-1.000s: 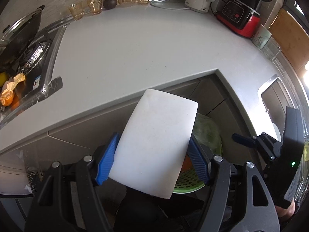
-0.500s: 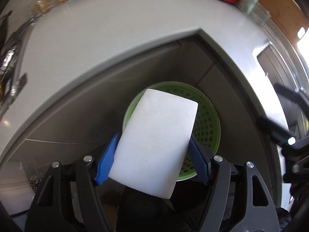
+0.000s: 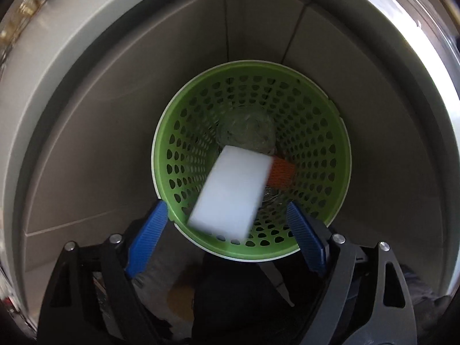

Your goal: Collect trash

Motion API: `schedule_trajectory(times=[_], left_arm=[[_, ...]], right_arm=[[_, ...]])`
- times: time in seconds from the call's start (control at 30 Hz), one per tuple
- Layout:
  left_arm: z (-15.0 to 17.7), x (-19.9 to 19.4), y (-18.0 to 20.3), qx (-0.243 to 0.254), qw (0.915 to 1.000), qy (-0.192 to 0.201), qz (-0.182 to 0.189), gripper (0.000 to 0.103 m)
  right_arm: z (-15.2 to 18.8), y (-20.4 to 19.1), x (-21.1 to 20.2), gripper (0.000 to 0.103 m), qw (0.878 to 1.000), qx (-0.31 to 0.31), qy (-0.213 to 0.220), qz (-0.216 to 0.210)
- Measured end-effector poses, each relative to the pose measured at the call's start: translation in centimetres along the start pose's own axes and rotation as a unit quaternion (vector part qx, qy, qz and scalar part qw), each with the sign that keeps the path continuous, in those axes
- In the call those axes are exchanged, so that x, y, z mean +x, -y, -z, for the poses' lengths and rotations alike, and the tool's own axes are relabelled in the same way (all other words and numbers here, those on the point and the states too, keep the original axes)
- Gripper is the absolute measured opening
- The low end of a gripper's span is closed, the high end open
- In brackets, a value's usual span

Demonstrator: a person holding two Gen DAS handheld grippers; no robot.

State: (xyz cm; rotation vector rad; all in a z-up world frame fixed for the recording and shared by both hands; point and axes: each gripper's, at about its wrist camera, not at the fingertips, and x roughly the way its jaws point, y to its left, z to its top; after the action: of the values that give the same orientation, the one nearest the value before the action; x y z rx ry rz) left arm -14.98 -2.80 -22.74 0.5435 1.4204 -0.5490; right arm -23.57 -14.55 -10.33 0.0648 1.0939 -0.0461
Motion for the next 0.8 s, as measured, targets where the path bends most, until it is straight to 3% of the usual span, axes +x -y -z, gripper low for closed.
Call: schedule_trajectory(times=[0.17, 0.43, 0.6, 0.8], left_arm=[[-0.6, -1.6, 0.2, -0.001, 0.9997, 0.024, -0.007, 0.083], [-1.8, -6.8, -2.3, -0.067, 0.9933, 0.091, -0.025, 0.083], [-2.7, -12.1, -4.7, -0.102, 0.9829, 0.150, -0.031, 0.083], [-3.8, -18.4, -9.2, -0.139, 0.9603, 0.237, -0.048, 0.084]], right_arm=[[-0.4, 0.6, 0.1, 0.096, 1.000, 0.007, 0.005, -0.001], [-2.5, 1.7, -0.2, 0.096, 0.999, 0.024, 0.019, -0.008], [-5.9, 1.7, -1.3, 0.096, 0.998, 0.036, 0.049, 0.001], [-10.8, 0.8, -4.0, 0.101, 0.989, 0.070, 0.131, 0.022]])
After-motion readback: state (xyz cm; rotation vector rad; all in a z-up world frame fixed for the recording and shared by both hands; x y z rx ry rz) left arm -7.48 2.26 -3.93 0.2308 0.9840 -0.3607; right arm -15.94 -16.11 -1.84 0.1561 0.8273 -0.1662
